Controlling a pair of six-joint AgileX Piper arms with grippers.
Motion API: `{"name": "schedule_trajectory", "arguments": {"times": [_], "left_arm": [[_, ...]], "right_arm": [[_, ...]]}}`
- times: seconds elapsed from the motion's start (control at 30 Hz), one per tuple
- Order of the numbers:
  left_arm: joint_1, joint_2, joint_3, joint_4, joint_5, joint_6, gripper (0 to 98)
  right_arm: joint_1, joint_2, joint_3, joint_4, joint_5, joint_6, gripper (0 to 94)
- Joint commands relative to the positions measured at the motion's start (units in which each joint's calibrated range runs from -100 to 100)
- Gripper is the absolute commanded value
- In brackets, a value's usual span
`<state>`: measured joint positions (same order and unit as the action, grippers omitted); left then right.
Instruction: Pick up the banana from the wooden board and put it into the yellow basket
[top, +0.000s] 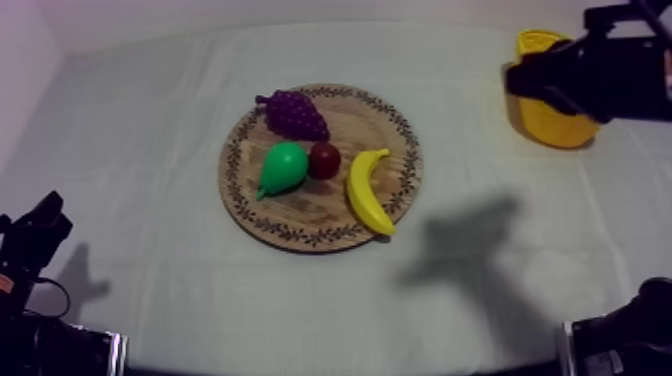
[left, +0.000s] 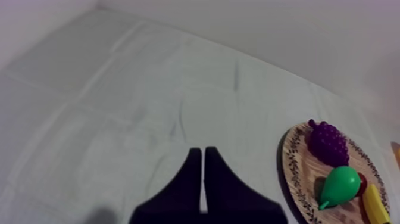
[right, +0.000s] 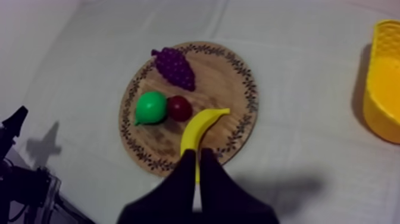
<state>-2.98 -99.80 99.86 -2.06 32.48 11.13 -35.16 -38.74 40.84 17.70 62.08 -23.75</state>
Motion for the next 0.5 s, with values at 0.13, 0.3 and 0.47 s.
{"name": "schedule_trajectory", "arguments": {"times": [0.13,0.3,0.47], "left_arm": [[-0.03,-0.03,0.03,-0.01,0.02,-0.01,0.1],[-0.03,-0.03,0.03,-0.01,0.02,-0.02,0.1],[-0.03,-0.03,0.03,-0.01,0.02,-0.02,0.1]], "right_arm": [[-6.01,4.95,4.16,5.41,-3.53,-10.88,0.8],[-8.45,6.21,6.21,5.29,-5.59,-12.81,2.7],[-7.75,6.16,5.91,2.68,-6.59,-10.4,7.6]]}}
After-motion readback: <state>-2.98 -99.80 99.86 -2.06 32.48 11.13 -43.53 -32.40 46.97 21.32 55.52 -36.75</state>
